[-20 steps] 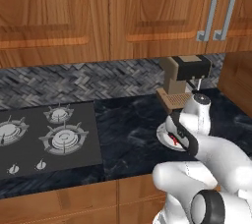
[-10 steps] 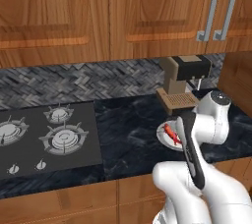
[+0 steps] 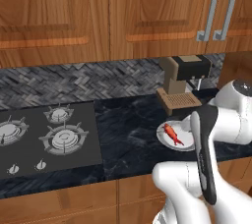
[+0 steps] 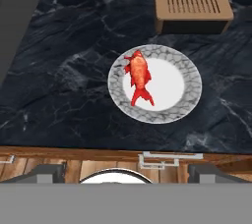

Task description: Pick fish from the fridge and place it on the plate on the counter.

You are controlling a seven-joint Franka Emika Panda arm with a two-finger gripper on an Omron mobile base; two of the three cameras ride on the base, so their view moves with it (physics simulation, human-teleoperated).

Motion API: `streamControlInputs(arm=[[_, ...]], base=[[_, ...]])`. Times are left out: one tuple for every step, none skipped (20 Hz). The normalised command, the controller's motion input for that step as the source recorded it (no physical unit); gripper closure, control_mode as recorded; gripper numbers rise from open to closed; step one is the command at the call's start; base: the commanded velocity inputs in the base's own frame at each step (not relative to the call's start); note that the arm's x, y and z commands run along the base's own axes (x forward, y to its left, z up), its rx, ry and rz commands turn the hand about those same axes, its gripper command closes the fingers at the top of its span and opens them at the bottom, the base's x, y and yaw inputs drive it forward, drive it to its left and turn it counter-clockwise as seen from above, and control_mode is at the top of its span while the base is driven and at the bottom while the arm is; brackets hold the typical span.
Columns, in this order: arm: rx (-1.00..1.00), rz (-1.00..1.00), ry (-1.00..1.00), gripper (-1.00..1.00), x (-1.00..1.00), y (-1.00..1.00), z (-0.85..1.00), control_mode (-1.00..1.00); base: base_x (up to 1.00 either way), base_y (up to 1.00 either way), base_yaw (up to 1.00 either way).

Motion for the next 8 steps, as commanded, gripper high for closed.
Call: streamControlInputs(arm=[[0.00,0.00,0.00,-1.00,-0.67,0.13,0.85,-1.00],[0.00,0.00,0.00,-1.00,-0.61,0.15,0.87,-1.00],[0.00,0.00,0.00,-1.00,-0.61,0.16,0.94,-1.00],[0.00,0.00,0.00,-1.00,-0.64,0.15,0.91,-1.00],[0.00,0.00,0.00,-1.00,-0.67,0.13,0.89,-1.00],[0.00,0.00,0.00,-1.00,-0.68,0.14,0.87,-1.00],[0.00,0.00,0.00,-1.00,-0.68,0.19,0.82,-1.00],[0.00,0.00,0.00,-1.00,-0.68,0.16,0.76,-1.00]], base=[[0.00,0.00,0.00],[0.00,0.00,0.00],[0.00,0.00,0.00],[0.00,0.00,0.00],[0.00,0.00,0.00],[0.00,0.00,0.00],[0.00,0.00,0.00],[0.00,0.00,0.00]])
